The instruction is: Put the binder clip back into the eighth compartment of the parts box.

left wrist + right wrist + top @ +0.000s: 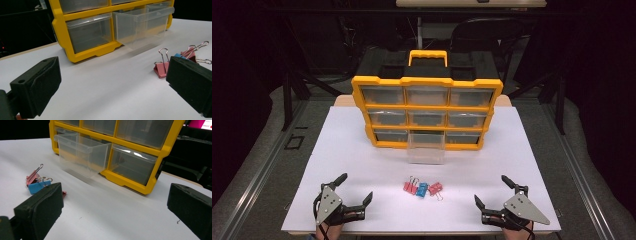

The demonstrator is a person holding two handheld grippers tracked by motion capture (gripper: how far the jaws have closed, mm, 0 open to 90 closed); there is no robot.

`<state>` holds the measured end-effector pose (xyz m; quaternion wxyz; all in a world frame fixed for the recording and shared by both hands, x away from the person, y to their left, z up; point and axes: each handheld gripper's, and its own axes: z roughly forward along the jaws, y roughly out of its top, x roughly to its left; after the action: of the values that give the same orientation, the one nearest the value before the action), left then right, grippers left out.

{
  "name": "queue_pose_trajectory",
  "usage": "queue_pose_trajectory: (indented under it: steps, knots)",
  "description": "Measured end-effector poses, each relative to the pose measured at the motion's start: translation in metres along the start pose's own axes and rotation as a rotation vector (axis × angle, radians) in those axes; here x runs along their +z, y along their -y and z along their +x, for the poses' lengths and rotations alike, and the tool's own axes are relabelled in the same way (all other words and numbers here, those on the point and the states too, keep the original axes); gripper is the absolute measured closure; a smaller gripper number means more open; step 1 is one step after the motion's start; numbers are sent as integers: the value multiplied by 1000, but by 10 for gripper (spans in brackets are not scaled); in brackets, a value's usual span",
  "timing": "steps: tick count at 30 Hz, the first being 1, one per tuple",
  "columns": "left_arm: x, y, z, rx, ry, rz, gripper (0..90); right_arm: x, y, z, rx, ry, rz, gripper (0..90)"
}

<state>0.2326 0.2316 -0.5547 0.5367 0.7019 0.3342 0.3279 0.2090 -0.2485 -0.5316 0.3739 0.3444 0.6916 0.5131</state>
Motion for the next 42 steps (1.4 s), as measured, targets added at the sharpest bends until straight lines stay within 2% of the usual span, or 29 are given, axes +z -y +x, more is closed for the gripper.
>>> queue_pose_trajectory:
  steps: [14, 24, 31, 34, 42]
  knots:
    - [0, 0, 0, -1, 1, 2, 0, 6, 1, 1, 8, -32, 47, 2]
    - [2, 0, 0, 3, 5, 7, 0, 13, -1, 8, 3, -71, 79, 4]
    - [1, 0, 0, -4, 9, 6, 0, 24, -4, 15, -12, -110, 115, 4]
    - [2, 1, 1, -14, 8, 10, 0, 29, -6, 16, 22, -131, 119, 4]
    - [2, 0, 0, -10, 6, 11, 0, 38, -11, 24, 1, -179, 144, 4]
